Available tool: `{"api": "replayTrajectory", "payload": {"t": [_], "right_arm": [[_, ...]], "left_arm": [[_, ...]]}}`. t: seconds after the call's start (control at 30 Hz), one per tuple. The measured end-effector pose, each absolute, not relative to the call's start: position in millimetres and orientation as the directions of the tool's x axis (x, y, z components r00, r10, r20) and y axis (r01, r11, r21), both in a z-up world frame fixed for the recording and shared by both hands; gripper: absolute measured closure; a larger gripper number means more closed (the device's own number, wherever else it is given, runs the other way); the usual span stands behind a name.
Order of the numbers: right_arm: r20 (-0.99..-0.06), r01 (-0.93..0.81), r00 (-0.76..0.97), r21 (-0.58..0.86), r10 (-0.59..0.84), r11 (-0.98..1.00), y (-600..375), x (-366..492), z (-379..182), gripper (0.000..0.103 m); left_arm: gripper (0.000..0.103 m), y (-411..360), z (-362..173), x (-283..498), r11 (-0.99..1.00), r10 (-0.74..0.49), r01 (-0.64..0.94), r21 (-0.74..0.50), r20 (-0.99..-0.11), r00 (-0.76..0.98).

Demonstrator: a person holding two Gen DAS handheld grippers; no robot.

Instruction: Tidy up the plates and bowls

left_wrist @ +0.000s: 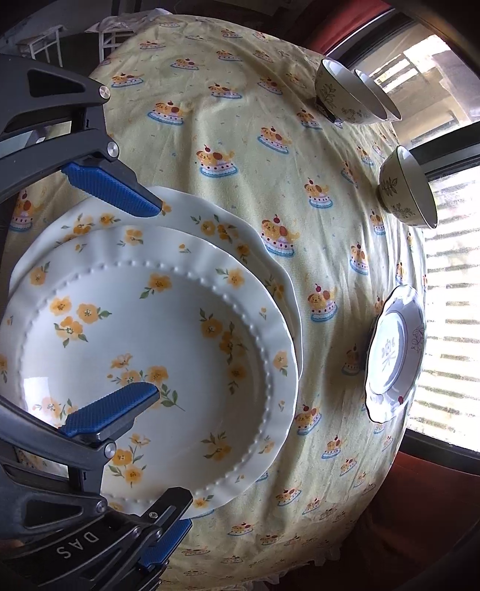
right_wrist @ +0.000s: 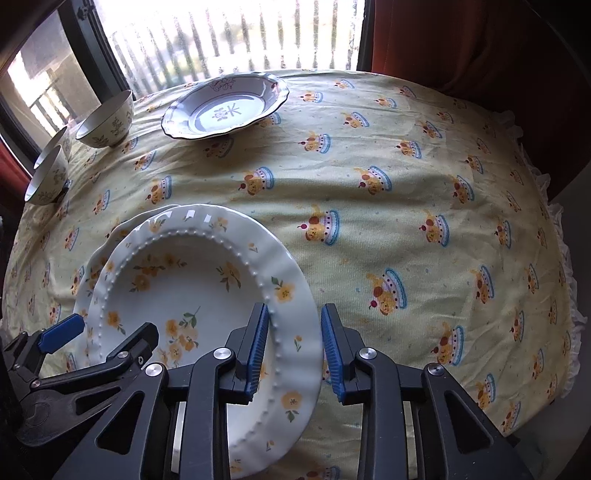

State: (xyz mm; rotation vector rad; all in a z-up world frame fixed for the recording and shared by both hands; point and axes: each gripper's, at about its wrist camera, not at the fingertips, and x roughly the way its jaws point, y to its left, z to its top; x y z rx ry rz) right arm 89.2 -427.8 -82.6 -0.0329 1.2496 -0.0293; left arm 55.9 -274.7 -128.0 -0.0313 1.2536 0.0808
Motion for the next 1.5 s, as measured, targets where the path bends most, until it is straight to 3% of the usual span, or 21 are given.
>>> {"api": "replayTrajectory", "payload": {"t": [0.5, 0.87, 0.97, 1.03, 1.07, 1.5], "right_arm": [[-0.958, 0.030, 0.265, -0.100, -0.104, 0.995, -405, 89, -99, 0.068], [-0.965, 0.187, 0.197, -0.137, -0.173, 0.973, -399, 91, -99, 0.064], [-0.964, 0.211, 0.209, -0.118, -0.163, 0.970, -393, 89, -89, 0.053], [-0.958, 0.222, 0.238, -0.109, -0.162, 0.969, -384, 88, -78, 0.038], [-0.953, 0.228, 0.252, -0.107, -0.165, 0.968, -380, 87, -72, 0.036], [-0.912, 0.270, 0.372, -0.073, -0.174, 0.960, -354, 106, -13, 0.034]], "left_arm": [[0.010, -249, -136, 57, 0.998, -0.013, -0.048, -0.028, -0.956, 0.293], [0.010, -225, -129, 63, 0.997, -0.073, 0.060, -0.058, -0.954, 0.289], [0.010, -216, -121, 66, 0.994, -0.090, 0.093, -0.065, -0.949, 0.301], [0.007, -212, -114, 67, 0.991, -0.100, 0.113, -0.068, -0.945, 0.310], [0.007, -209, -110, 68, 0.991, -0.102, 0.119, -0.068, -0.943, 0.316], [0.005, -186, -60, 88, 0.988, -0.130, 0.130, -0.082, -0.895, 0.426]]}}
